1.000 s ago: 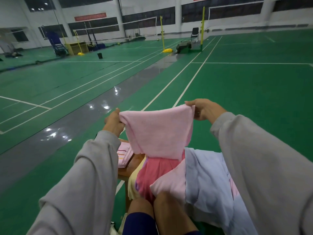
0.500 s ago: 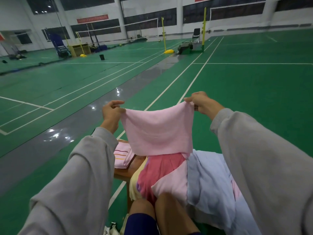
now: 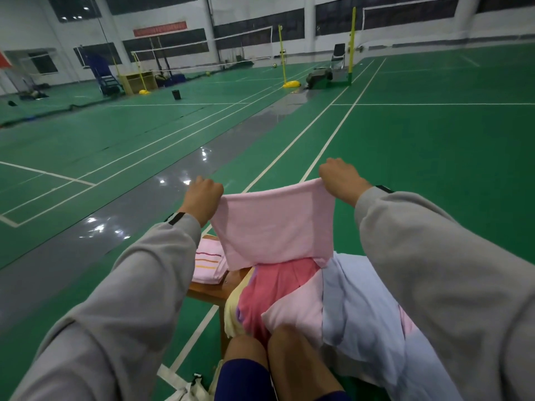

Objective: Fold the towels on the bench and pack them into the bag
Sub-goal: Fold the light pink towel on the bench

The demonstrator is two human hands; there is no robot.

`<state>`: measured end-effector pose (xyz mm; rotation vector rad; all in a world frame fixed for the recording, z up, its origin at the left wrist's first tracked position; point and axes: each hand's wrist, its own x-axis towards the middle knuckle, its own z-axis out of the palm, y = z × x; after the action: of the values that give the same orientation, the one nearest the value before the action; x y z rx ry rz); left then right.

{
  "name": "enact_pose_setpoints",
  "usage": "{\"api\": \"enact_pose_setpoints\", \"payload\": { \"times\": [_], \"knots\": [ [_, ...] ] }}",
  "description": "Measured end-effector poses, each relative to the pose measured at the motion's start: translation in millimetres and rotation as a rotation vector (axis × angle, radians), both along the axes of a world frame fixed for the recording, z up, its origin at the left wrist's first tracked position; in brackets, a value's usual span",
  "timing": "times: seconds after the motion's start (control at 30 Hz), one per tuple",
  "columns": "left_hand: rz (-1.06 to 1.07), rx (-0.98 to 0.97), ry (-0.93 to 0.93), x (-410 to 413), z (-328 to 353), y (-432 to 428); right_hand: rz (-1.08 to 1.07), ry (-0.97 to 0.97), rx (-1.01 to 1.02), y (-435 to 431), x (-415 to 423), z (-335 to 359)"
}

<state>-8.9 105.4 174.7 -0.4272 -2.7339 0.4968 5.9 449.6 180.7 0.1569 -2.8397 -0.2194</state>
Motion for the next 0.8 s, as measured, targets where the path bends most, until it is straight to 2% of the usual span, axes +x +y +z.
{"api": "enact_pose_setpoints", "payload": {
  "times": [0.1, 0.2, 0.27, 0.4, 0.57, 0.7, 0.8],
  "knots": [
    [0.047, -0.147, 0.078, 2.2, 11.4, 3.9, -0.033, 0.004, 0.046, 3.3, 0.4, 9.9],
    [0.047, -0.165, 0.088, 2.2, 18.3, 3.2, -0.067, 0.012, 0.060, 10.7, 1.6, 19.8],
    [0.048, -0.096, 0.099, 0.3, 19.9, 1.2, -0.075, 0.019, 0.081, 15.0, 1.5, 23.2],
    [-0.012, 0.167, 0.058, -5.9, 21.5, -1.7, -0.052, 0.025, 0.158, 13.6, 3.1, 26.8],
    [-0.171, 0.269, 0.163, -4.4, 23.3, -3.3, -0.091, 0.048, 0.158, 9.4, 3.5, 31.4],
    [-0.117, 0.333, 0.178, -7.1, 23.3, -7.0, -0.140, 0.063, 0.166, 7.4, 4.0, 36.2],
    [-0.057, 0.372, 0.167, -11.8, 21.5, -9.2, -0.144, 0.077, 0.091, 6.3, 1.8, 38.3]
  ]
}}
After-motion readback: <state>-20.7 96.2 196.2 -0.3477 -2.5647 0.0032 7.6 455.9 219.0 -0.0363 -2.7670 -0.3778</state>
